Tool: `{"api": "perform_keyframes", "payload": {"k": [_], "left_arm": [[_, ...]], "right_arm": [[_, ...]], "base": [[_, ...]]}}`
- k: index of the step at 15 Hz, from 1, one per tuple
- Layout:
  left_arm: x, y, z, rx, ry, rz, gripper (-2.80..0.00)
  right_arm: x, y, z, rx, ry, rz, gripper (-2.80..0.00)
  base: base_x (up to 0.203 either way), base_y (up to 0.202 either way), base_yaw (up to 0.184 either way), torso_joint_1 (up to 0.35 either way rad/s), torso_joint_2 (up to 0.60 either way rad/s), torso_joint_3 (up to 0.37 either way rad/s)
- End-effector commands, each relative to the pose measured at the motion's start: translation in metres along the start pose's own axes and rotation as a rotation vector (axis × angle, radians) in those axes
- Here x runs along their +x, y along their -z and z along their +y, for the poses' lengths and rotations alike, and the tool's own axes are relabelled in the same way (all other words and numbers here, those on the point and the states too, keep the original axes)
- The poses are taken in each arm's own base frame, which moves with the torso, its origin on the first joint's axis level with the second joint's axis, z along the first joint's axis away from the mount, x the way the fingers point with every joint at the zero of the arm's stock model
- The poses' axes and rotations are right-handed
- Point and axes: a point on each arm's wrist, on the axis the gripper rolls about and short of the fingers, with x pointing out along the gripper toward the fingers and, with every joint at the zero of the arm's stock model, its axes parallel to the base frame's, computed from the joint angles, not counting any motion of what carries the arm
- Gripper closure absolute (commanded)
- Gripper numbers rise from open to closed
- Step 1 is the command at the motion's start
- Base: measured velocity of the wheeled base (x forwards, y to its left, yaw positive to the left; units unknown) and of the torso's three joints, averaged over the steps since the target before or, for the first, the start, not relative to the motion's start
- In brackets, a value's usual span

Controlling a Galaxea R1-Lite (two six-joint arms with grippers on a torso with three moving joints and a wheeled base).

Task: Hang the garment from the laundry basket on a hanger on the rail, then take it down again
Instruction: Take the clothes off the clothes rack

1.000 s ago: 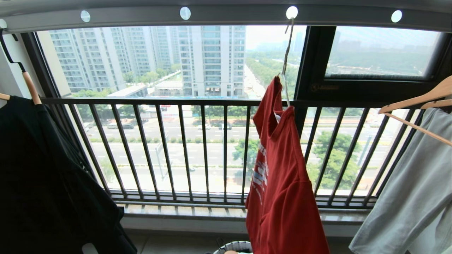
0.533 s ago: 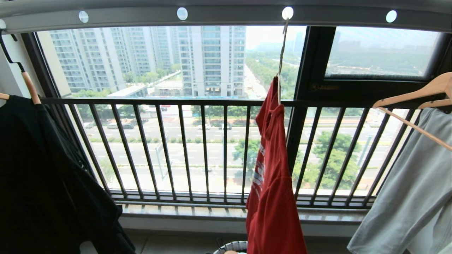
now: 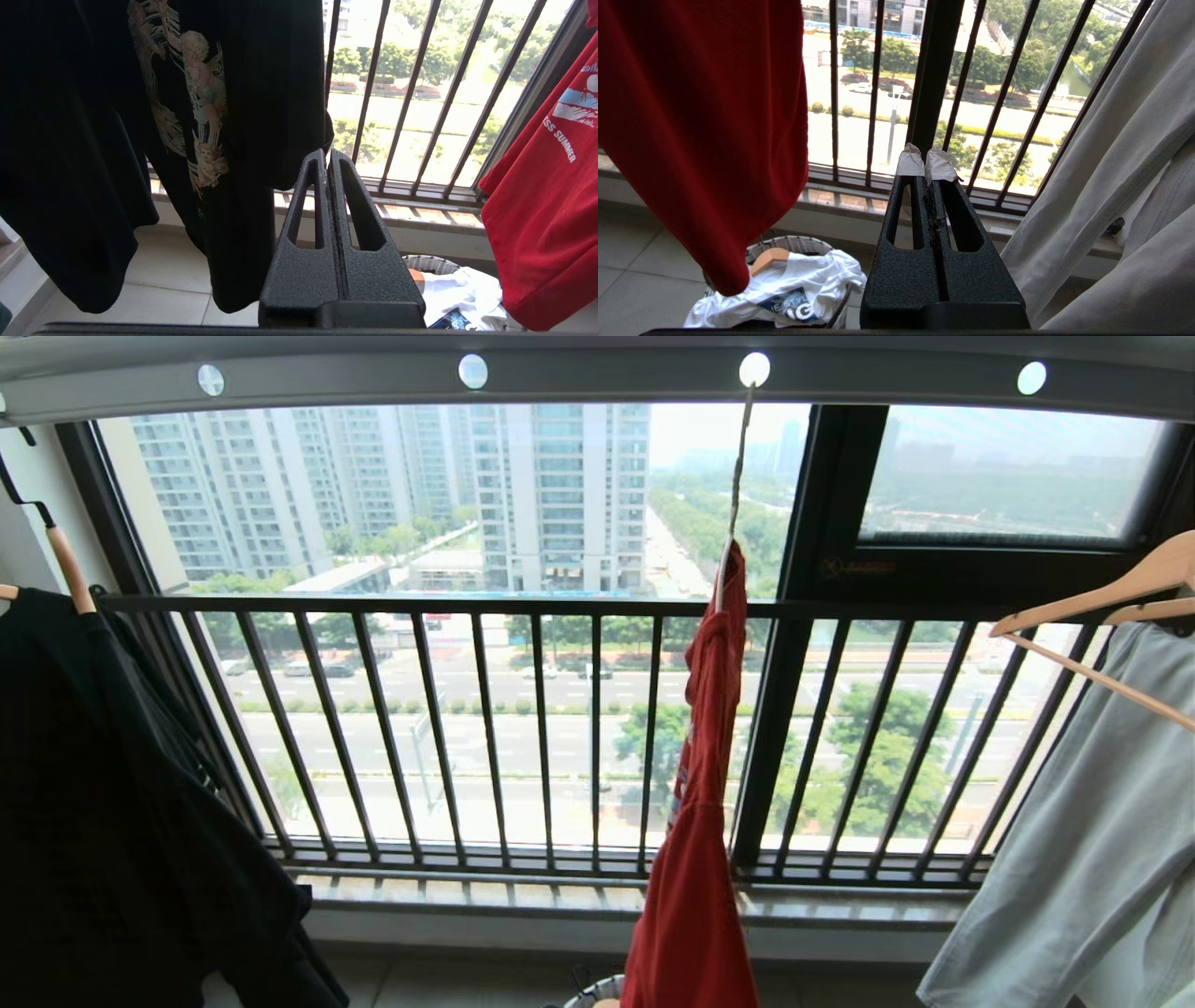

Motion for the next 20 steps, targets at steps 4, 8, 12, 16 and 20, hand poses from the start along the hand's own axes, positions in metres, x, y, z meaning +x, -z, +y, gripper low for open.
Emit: {"api": "perform_keyframes", "payload": {"k": [4,8,12,16,20], "left_arm": [[-0.0001,0.0001,0.0000,0.000,0.000,-0.001,0.00],[-0.0002,0.0001,0.0000,0.000,0.000,-0.003,0.00],[-0.0002,0.0000,0.0000,0.000,0.000,-0.003,0.00],[-0.0002,0.0000,0.0000,0.000,0.000,-0.004,0.00],[-0.0001,0.0001,0.0000,0.000,0.000,-0.001,0.00]], "right_arm": [[0.0001,0.0000,0.0000,-0.001,-0.001,0.001,0.00],[0.0001,0.0000,0.0000,-0.001,-0.001,0.001,0.00],[0.0001,0.0000,0.0000,-0.002,-0.001,0.001,0.00],[0.0001,0.0000,0.0000,-0.002,-0.001,0.001,0.00],[0.0001,0.0000,0.0000,0.002,-0.001,0.001,0.00]], "base": [[0.000,0.000,0.000,0.000,0.00,0.000],[0.000,0.000,0.000,0.000,0.00,0.000],[0.000,0.000,0.000,0.000,0.00,0.000],[0.000,0.000,0.000,0.000,0.00,0.000],[0.000,0.000,0.000,0.000,0.00,0.000]]}}
